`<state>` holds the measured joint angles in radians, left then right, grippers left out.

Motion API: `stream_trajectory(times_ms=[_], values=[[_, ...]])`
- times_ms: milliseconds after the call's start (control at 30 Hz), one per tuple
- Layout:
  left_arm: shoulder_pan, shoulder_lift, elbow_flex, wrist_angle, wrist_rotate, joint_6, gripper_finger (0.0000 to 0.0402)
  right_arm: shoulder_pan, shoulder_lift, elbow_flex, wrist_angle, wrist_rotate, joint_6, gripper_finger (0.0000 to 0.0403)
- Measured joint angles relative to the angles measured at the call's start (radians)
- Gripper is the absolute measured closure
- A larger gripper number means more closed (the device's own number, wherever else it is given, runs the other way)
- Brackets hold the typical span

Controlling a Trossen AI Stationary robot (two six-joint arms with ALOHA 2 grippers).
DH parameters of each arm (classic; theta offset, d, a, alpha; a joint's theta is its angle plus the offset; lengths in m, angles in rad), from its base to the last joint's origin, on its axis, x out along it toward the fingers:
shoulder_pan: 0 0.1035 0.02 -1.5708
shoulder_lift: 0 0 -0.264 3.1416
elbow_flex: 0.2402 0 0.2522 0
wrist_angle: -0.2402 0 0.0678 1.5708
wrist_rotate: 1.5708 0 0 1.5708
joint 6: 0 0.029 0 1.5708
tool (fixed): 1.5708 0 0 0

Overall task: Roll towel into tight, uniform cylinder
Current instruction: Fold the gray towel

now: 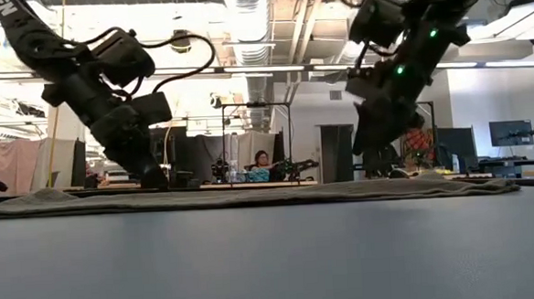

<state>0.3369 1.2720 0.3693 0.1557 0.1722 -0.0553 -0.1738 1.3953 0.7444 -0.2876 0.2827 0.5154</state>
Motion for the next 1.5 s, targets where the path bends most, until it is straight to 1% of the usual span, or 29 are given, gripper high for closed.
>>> stream_trajectory(times_ms=[67, 167, 300, 400, 500, 600, 667, 700, 800, 867, 967, 1067, 1167, 1333, 1400, 1500], values=[[-0.061, 0.03, -0.01, 0.047, -0.002, -0.031, 0.0401, -0.037, 0.035, -0.008, 0.009, 0.033, -0.008, 0.0201], [-0.134, 0.077, -0.01, 0.076, -0.02, -0.07, 0.0401, -0.108, 0.102, -0.024, 0.025, 0.044, -0.01, 0.0201], [-0.2, 0.131, -0.008, 0.072, -0.023, -0.109, 0.0401, -0.184, 0.18, -0.033, 0.062, 0.013, -0.023, 0.0201], [-0.221, 0.152, -0.005, 0.022, -0.036, -0.122, 0.0401, -0.184, 0.209, -0.029, 0.067, -0.031, -0.012, 0.0201], [-0.226, 0.149, -0.004, -0.022, -0.048, -0.123, 0.0401, -0.137, 0.203, -0.029, 0.045, -0.071, 0.029, 0.0201], [-0.225, 0.117, -0.006, -0.076, -0.047, -0.11, 0.0402, -0.056, 0.159, -0.032, -0.014, -0.125, 0.078, 0.0201], [-0.225, 0.081, -0.007, -0.117, -0.037, -0.099, 0.0401, -0.01, 0.117, -0.036, -0.051, -0.133, 0.088, 0.0201], [-0.225, 0.061, -0.007, -0.152, -0.021, -0.091, 0.0401, 0.009, 0.094, -0.037, -0.057, -0.12, 0.096, 0.0201], [-0.225, -0.015, -0.009, -0.286, 0.029, -0.078, 0.0401, 0.033, 0.008, -0.034, -0.057, -0.02, 0.12, 0.02], [-0.224, -0.072, -0.011, -0.378, 0.001, -0.077, 0.0401, 0.032, -0.036, -0.034, -0.063, 0.022, 0.124, 0.02], [-0.224, -0.155, -0.011, -0.434, -0.073, -0.09, 0.0401, 0.021, -0.068, -0.034, -0.062, 0.023, 0.105, 0.02], [-0.223, -0.219, -0.014, -0.446, -0.084, -0.104, 0.0401, 0.008, -0.052, -0.036, -0.061, 0.02, 0.07, 0.02], [-0.223, -0.263, -0.012, -0.456, -0.087, -0.108, 0.0401, -0.016, -0.001, -0.048, -0.056, -0.014, 0.06, 0.02], [-0.223, -0.275, -0.011, -0.472, -0.095, -0.118, 0.0401, -0.053, 0.085, -0.06, -0.071, -0.018, 0.045, 0.02], [-0.223, -0.27, -0.012, -0.485, -0.098, -0.123, 0.0402, -0.073, 0.116, -0.06, -0.075, 0.014, 0.037, 0.02], [-0.224, -0.252, -0.011, -0.484, -0.108, -0.133, 0.0401, -0.095, 0.148, -0.057, -0.058, 0.126, 0.036, 0.02]])
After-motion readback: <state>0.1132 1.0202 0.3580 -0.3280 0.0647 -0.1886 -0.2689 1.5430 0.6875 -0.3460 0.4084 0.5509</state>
